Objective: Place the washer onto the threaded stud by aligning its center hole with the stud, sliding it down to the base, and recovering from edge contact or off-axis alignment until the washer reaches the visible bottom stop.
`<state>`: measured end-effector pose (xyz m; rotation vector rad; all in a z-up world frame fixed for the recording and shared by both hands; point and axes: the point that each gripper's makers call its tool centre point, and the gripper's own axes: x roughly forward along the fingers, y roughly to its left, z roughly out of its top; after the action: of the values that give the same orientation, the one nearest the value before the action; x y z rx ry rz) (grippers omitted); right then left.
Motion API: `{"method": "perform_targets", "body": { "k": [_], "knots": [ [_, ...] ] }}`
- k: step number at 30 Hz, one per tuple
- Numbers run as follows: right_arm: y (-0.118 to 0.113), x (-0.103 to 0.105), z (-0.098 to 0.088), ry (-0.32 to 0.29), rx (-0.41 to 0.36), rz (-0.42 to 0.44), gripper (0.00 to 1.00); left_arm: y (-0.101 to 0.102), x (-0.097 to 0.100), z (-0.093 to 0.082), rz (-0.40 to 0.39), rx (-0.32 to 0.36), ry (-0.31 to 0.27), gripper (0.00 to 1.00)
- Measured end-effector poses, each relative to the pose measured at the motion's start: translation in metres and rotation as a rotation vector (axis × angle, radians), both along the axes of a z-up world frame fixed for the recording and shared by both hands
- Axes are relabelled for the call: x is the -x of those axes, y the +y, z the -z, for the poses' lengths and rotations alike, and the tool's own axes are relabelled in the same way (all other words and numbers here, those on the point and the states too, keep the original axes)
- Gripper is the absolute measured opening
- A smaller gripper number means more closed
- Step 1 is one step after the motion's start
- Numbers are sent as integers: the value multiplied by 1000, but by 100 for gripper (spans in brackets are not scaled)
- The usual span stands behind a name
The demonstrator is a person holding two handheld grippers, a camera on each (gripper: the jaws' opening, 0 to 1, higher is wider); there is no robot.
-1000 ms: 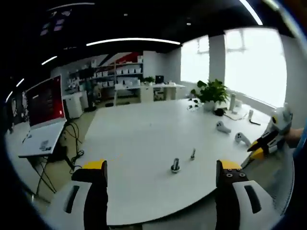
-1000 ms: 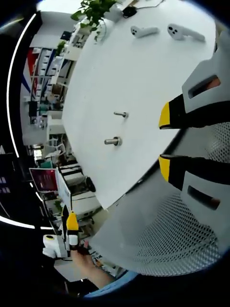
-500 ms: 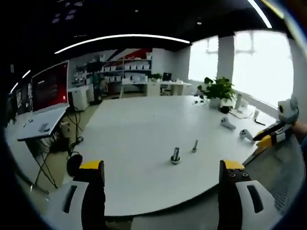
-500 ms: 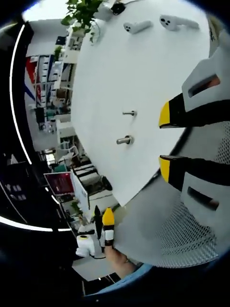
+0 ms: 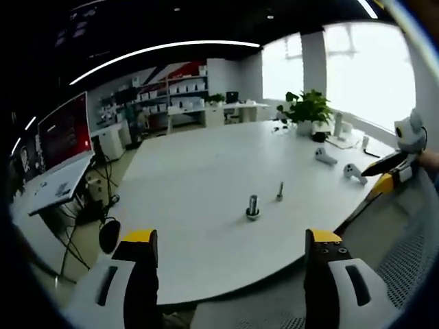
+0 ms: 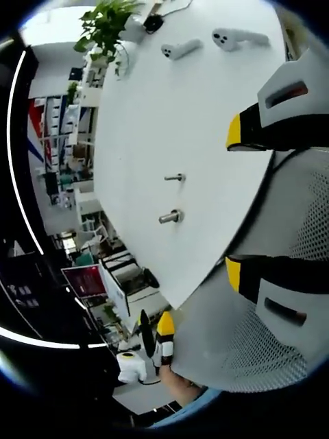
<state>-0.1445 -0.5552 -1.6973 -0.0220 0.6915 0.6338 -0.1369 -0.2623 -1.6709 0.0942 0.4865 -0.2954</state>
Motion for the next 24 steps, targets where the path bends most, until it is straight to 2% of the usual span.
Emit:
{"method": "perform_targets", "body": {
  "k": [2, 9, 14, 15, 24],
  "knots": [
    [-1, -1, 1, 7, -1, 10, 62, 2, -2, -4, -21, 15, -24, 90],
    [-1, 2, 3, 24, -15, 17, 61, 6, 3, 0, -75, 97, 12, 91],
    [-1, 3, 1, 16, -36, 17, 59, 6, 3, 1, -90, 102, 18, 90],
    [0, 1, -2, 2, -60, 24, 59, 6, 4, 1, -89, 100, 21, 89],
    [1, 2, -1, 12, -69, 25, 59, 4, 5, 1, -89, 104, 24, 86]
  ]
}}
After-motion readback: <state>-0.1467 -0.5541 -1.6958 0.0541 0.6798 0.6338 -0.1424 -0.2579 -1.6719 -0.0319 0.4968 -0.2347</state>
